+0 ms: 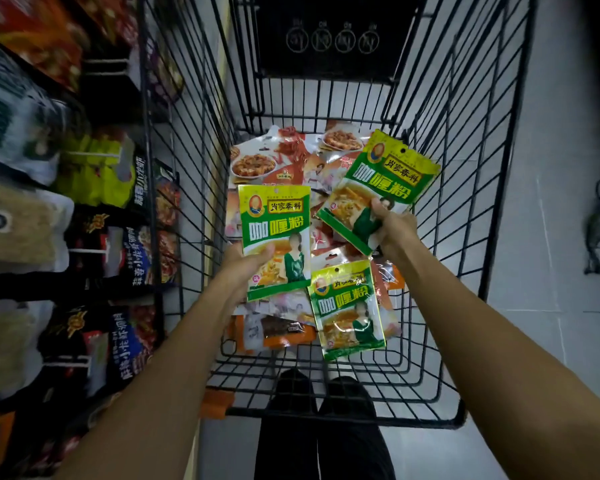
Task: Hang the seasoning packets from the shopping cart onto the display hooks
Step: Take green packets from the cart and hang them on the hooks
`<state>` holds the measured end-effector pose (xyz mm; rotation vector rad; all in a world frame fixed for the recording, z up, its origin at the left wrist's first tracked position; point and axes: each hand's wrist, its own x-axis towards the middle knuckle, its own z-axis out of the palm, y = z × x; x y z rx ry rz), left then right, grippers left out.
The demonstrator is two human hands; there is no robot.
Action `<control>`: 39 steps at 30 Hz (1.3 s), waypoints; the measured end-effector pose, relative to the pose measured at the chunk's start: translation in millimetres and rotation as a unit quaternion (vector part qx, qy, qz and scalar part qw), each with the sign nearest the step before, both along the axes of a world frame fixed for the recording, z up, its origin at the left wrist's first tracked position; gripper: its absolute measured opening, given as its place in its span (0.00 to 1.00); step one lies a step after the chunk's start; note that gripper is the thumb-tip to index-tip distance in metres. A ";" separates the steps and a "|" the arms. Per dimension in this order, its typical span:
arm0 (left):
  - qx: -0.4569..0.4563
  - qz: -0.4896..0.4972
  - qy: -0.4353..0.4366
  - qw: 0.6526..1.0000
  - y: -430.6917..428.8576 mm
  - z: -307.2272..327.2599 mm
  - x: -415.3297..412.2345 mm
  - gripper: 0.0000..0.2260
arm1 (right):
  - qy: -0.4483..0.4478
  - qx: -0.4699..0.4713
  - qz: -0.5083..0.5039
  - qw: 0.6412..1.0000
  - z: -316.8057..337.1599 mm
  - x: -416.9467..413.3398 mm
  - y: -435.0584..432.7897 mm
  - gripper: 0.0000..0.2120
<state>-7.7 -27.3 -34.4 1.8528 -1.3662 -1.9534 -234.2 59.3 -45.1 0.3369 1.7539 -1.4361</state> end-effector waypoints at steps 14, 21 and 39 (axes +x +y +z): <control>-0.302 0.230 0.074 0.922 -22.2 261.3 83.9 0.16 | 0.141 -0.176 0.317 0.921 250.2 48.5 -79.8 0.24; -0.463 0.330 0.069 0.820 37.0 428.7 170.6 0.18 | 0.213 -0.313 0.471 0.797 403.3 136.0 -108.7 0.14; -0.650 0.500 -0.121 0.559 297.3 680.0 395.7 0.19 | 0.136 -0.608 0.619 0.478 657.8 460.7 1.4 0.22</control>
